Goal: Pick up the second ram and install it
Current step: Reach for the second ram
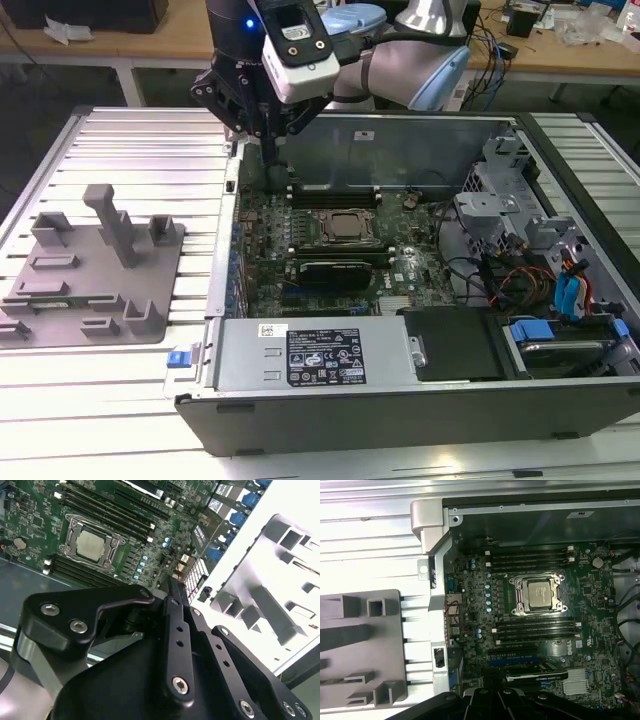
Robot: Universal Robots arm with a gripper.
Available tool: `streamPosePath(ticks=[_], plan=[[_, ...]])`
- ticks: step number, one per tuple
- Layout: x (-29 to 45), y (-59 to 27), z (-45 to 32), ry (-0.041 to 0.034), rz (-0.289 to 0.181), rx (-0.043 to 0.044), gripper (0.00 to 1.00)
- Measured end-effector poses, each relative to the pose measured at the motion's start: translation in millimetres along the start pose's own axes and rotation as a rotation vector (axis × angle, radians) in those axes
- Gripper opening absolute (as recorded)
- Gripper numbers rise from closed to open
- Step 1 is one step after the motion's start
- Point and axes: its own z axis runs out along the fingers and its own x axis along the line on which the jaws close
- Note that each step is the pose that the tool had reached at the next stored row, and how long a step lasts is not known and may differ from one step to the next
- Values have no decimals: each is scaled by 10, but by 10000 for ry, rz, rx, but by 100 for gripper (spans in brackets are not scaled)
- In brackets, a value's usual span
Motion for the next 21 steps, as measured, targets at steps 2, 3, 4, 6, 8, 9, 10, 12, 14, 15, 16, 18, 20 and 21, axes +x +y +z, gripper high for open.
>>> streamPosePath(ticks=[2, 3, 4, 6, 8, 9, 10, 12, 14, 15, 16, 18, 20, 21], plan=[[39, -3, -1, -1, 1, -1, 8], [63, -4, -1, -1, 1, -2, 8], [72, -5, -1, -1, 0, -1, 8], [115, -9, -3, -2, 0, -1, 8], [140, -10, -4, -2, 0, 0, 8], [149, -11, -4, -3, 0, -1, 8], [165, -12, -4, -3, 0, -1, 8], [200, -15, -5, -3, 1, -1, 8], [232, -17, -5, -4, 1, -2, 8], [253, -19, -7, -3, 1, 0, 8], [264, -20, -7, -4, 1, -1, 8], [303, -22, -8, -4, 0, 0, 8], [352, -26, -9, -5, 1, -1, 8], [374, -28, -9, -4, 1, -1, 8]])
